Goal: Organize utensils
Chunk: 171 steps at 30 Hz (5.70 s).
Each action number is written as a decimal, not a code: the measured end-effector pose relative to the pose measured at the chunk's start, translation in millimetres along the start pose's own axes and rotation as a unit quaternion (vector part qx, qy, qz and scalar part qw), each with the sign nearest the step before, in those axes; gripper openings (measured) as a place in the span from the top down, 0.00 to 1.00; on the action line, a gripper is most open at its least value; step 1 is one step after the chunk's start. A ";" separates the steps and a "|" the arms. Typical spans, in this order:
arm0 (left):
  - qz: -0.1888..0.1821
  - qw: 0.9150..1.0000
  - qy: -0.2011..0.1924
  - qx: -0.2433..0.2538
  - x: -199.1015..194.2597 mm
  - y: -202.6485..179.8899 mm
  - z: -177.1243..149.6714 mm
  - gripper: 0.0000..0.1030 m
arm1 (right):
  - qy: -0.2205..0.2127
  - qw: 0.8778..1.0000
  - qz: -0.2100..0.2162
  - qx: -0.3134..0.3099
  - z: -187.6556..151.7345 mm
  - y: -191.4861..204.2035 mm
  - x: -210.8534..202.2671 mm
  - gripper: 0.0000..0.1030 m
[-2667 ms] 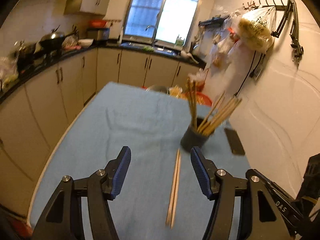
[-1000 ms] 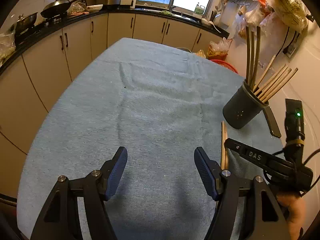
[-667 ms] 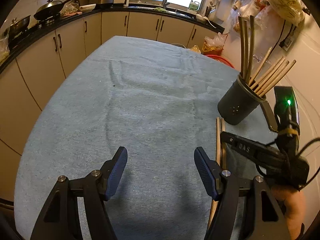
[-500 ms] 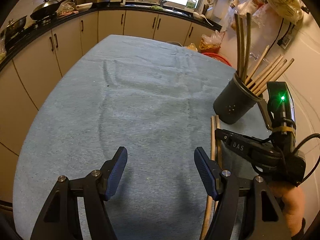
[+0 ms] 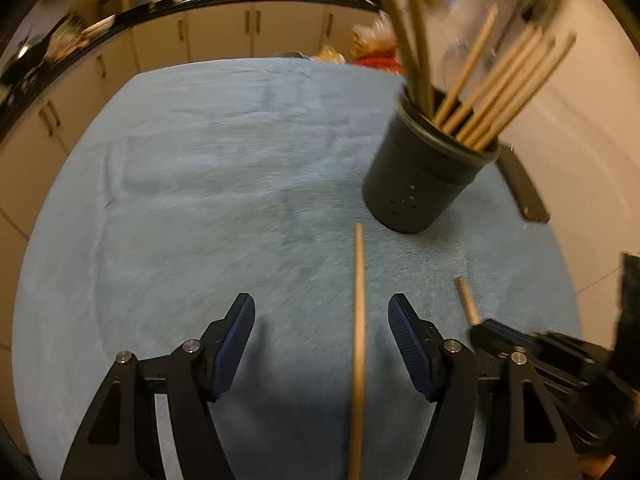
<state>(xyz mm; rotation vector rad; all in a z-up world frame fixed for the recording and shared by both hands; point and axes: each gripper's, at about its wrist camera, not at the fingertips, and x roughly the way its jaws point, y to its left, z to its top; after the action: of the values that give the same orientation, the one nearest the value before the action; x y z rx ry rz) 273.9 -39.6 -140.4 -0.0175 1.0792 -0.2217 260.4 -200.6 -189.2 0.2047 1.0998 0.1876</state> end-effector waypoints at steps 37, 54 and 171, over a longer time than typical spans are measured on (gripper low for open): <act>-0.043 0.990 -0.134 -0.020 -167.5 21.8 -31.4 0.94 | -0.229 0.973 0.008 -0.011 -30.8 19.4 -154.4 0.92; -0.033 0.974 -0.219 -0.045 -222.2 18.0 -66.2 0.94 | -0.307 0.951 0.027 -0.013 -71.9 31.6 -225.7 0.92; 0.147 0.958 -0.245 0.004 -269.0 -36.0 -137.1 0.20 | -0.305 0.952 0.003 -0.002 -140.3 51.7 -285.8 0.33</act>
<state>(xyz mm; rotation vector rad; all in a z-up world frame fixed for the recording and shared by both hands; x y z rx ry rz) 26.1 -11.3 33.5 0.0903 0.5760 0.0488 6.0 -212.4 8.7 0.2416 0.4832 0.1190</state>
